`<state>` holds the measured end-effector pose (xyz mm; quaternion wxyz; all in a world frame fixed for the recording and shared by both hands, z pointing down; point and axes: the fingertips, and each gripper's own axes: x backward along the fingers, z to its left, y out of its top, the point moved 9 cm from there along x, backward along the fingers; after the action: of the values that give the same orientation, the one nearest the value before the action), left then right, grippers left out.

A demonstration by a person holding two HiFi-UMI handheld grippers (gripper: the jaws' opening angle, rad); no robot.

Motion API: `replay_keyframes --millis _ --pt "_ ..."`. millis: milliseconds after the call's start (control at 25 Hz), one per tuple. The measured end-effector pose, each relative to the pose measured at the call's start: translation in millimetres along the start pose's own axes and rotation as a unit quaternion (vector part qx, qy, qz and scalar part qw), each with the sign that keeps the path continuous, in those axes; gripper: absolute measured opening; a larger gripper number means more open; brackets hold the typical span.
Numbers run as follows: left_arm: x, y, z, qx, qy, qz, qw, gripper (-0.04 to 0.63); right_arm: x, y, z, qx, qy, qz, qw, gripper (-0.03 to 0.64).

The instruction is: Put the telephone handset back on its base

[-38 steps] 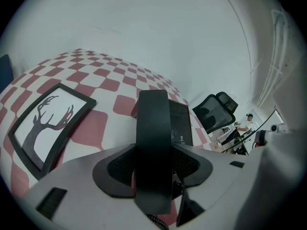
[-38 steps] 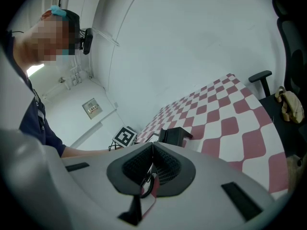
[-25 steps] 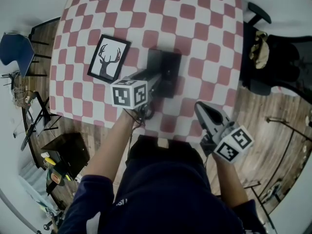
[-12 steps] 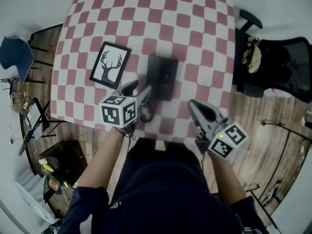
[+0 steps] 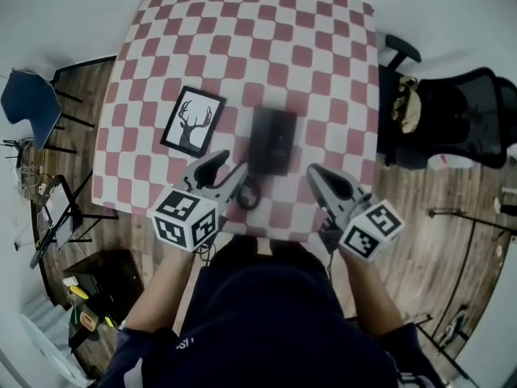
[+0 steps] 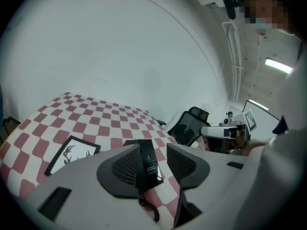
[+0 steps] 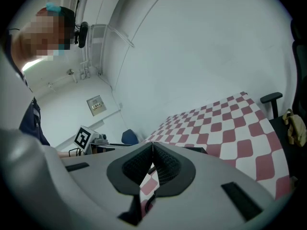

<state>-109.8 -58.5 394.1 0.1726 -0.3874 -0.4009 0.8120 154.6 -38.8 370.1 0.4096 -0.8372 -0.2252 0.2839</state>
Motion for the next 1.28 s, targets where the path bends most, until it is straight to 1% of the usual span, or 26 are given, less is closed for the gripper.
replay_keyframes --millis 80,160,240,360,600,760,960,1120,1280 --pt "9 4 -3 -0.011 -0.015 -0.013 0.9997 0.19 -2 3 7 0.005 -0.002 -0.004 1.0 0.017" --pt "17 7 -5 -0.013 -0.027 -0.026 0.9992 0.175 -3 6 13 0.01 -0.004 -0.008 1.0 0.017" --pt "24 9 -7 -0.015 -0.034 -0.041 0.9984 0.145 -4 9 21 0.018 -0.006 -0.012 1.0 0.017" --pt "36 16 -10 -0.028 -0.046 -0.062 0.9966 0.121 -5 13 31 0.03 -0.012 -0.017 0.999 0.017" --pt "53 36 -15 -0.064 -0.061 -0.085 0.9924 0.09 -2 18 43 0.038 -0.023 -0.029 0.999 0.017" --pt "62 47 -16 -0.07 -0.069 -0.1 0.9901 0.072 -2 22 49 0.041 -0.026 -0.036 0.998 0.017" --pt "65 52 -19 -0.076 -0.081 -0.106 0.9881 0.057 -5 27 55 0.048 -0.022 -0.04 0.998 0.017" --pt "67 50 -16 -0.067 -0.086 -0.104 0.9887 0.044 -9 30 60 0.054 -0.02 -0.039 0.998 0.017" --pt "67 51 -16 -0.067 -0.087 -0.103 0.9886 0.038 -12 33 63 0.06 -0.015 -0.037 0.997 0.017"
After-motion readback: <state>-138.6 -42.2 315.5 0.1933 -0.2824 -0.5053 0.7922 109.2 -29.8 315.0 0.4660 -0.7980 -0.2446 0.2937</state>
